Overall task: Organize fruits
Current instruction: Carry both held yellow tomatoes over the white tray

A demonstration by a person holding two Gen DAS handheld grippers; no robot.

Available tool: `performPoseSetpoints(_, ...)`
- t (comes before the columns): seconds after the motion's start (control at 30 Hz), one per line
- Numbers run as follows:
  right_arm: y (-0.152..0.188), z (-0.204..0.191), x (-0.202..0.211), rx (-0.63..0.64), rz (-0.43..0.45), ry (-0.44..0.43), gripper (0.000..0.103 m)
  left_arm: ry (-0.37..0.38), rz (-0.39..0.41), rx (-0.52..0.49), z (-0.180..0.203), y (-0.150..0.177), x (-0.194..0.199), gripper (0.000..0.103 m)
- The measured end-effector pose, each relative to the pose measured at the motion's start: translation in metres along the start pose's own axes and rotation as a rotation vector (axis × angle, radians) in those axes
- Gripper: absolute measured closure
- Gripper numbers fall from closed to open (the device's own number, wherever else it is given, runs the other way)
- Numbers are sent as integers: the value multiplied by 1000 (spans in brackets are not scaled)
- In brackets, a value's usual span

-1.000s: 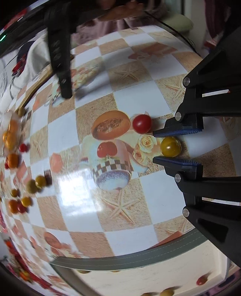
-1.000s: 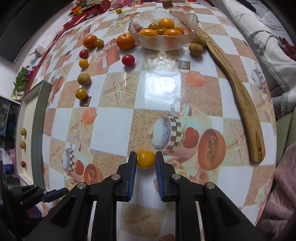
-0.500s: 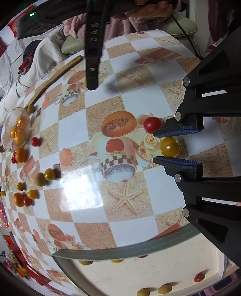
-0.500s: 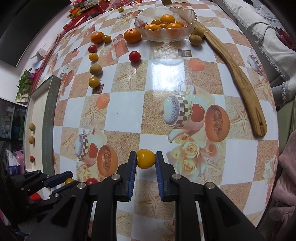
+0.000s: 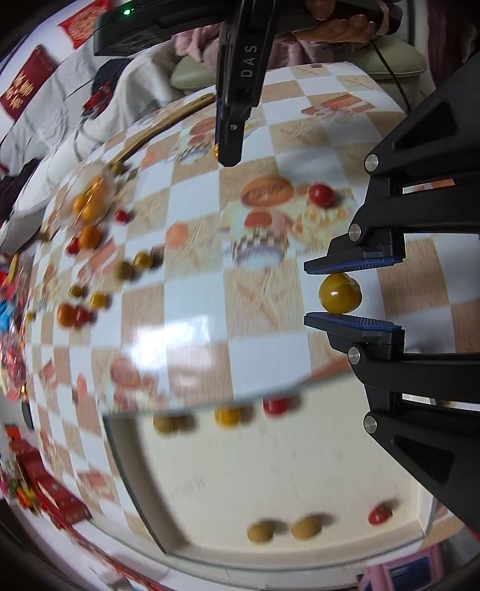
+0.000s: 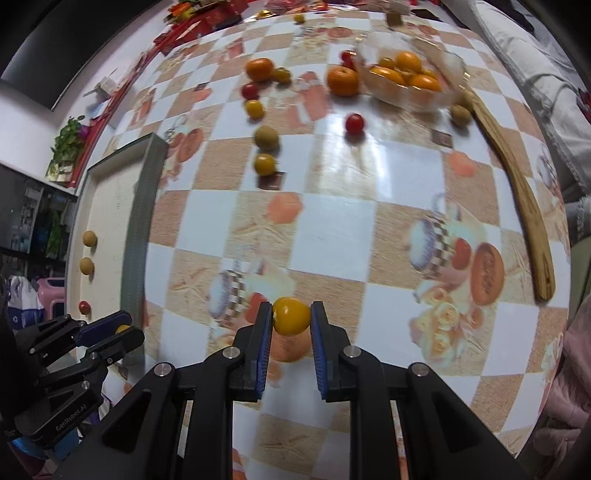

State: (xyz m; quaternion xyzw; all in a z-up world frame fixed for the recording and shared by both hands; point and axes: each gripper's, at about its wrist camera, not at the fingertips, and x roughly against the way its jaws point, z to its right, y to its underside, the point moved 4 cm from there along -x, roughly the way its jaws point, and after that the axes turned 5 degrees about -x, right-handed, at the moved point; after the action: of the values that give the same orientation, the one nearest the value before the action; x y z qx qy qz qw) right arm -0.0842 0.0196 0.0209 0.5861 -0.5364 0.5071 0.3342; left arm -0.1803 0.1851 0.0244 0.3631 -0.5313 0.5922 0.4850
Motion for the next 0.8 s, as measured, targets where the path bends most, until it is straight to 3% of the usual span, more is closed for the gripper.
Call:
performPoseSetpoints(0.27,-17,-72,-13,120,-19,-43,81,-84,25,122,-67,15,16,80)
performPoseSetpoints(0.5,-36,-144,-32,225,-37,-86,81,-182,1,208,-120,35,9,80)
performPoseSetpoints(0.8,-54,-222,-80,318,-101,-82,81,-217,-27,217,-136,45,-7,80)
